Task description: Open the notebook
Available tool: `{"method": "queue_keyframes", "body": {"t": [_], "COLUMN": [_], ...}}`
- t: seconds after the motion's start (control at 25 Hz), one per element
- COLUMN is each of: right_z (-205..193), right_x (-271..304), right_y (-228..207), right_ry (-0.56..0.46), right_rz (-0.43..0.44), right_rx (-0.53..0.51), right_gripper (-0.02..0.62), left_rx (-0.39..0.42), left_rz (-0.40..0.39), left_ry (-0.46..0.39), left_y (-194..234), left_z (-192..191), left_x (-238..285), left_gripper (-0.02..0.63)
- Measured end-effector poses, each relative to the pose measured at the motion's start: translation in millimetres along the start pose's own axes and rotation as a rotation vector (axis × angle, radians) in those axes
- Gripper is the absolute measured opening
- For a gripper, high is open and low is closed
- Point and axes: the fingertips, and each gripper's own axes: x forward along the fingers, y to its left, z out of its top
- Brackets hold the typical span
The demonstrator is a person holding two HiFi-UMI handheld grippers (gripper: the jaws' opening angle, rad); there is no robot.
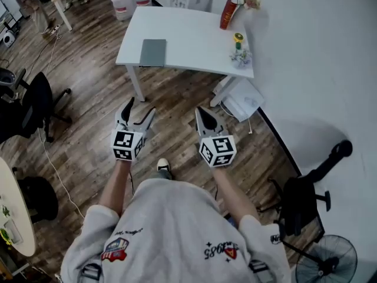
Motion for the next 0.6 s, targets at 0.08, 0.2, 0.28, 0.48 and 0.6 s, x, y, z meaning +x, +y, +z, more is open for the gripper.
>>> {"method": "queue_keyframes", "body": {"t": [0.08,0.2,0.28,0.48,0.6], "right_z": [8,21,24,24,23], "right_x": [25,57,76,115,140], "right_y": [-6,-15,-24,-51,-70], "right_ry": [0.001,-0.012,-0.013,0.002,0.01], "right_rz": [-0.001,-0.005,-0.008,-0.011,-0.006], "right_rx": [-0.002,0.004,0.013,0.035,0.038], "right_gripper": [0.0,0.0,0.0,0.0,0.0], "left_rx": [0.007,0.022,0.031,0.034,0.041], "left_rz": [-0.002,-0.018,-0.03,-0.042,-0.036], "left_ry": [0.009,0.023,0.034,0.056,0.057], "left_y": [18,41,51,67,76], "left_z": [4,9,9,9,8], "left_x": [17,44,63,107,133], "left_gripper": [0.328,0.328,0.328,0.328,0.325]}}
